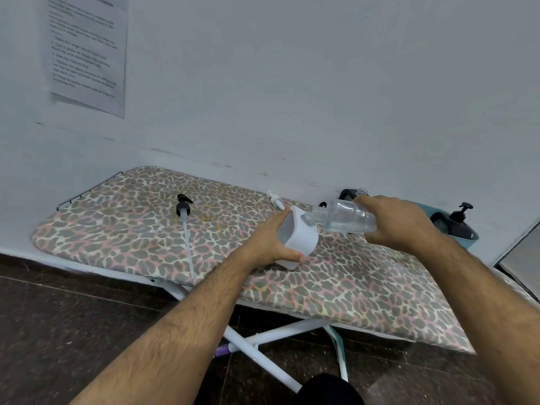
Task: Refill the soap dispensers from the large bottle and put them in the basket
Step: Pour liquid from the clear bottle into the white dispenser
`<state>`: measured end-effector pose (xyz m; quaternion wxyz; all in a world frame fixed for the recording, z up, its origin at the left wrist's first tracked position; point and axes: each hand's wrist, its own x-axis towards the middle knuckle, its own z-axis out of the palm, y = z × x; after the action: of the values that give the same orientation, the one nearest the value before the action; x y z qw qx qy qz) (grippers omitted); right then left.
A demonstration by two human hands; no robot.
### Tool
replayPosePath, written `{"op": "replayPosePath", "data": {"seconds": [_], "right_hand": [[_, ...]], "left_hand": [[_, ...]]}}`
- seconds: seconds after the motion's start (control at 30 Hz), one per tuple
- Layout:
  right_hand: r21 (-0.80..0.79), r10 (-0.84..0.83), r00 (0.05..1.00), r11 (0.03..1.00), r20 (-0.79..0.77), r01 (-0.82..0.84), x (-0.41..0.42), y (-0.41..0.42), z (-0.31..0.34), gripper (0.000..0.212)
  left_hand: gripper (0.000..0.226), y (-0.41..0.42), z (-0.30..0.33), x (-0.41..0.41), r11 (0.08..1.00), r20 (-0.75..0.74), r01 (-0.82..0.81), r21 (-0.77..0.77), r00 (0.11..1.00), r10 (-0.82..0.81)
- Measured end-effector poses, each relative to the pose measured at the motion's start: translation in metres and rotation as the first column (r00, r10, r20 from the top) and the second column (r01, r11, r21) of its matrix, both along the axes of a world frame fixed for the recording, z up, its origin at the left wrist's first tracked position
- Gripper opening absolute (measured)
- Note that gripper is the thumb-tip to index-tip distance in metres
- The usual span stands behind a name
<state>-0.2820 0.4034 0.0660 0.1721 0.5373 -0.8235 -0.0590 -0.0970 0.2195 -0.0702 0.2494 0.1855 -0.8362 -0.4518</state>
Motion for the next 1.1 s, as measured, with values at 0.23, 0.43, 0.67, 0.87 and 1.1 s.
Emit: {"op": "replayPosePath", "data": {"seconds": [0.23,0.43,0.67,0.87,1.1], "right_hand": [[0.004,-0.008,1.0,1.0,-0.011,0.008,0.002,-0.0023,0.0024,0.067],[0.006,0.004,1.0,1.0,-0.01,-0.003,0.0014,-0.0044,0.0019,0.071],[0.008,0.001,1.0,1.0,-0.015,-0.001,0.0007,-0.0049,0.0016,0.07],[0.016,-0.005,1.0,1.0,-0.013,0.005,0.0024,-0.0047,0.0025,0.071],[0.028,-0.007,1.0,1.0,-0.024,0.007,0.0035,-0.0053,0.0038,0.07]], "left_hand": [[0.112,0.0009,0.0013,0.0007,1.0,0.01,0.01,-0.005,1.0,-0.01],[0.116,0.0008,0.0023,0.0021,1.0,0.008,0.009,0.003,1.0,-0.009],[0.116,0.0012,0.0018,0.0018,1.0,0.016,0.004,0.008,1.0,-0.004],[0.118,0.001,0.0007,0.0022,1.0,0.028,-0.002,0.027,1.0,0.001],[0.116,0.0009,0.0007,0.0021,1.0,0.016,0.001,0.027,1.0,-0.001]]}}
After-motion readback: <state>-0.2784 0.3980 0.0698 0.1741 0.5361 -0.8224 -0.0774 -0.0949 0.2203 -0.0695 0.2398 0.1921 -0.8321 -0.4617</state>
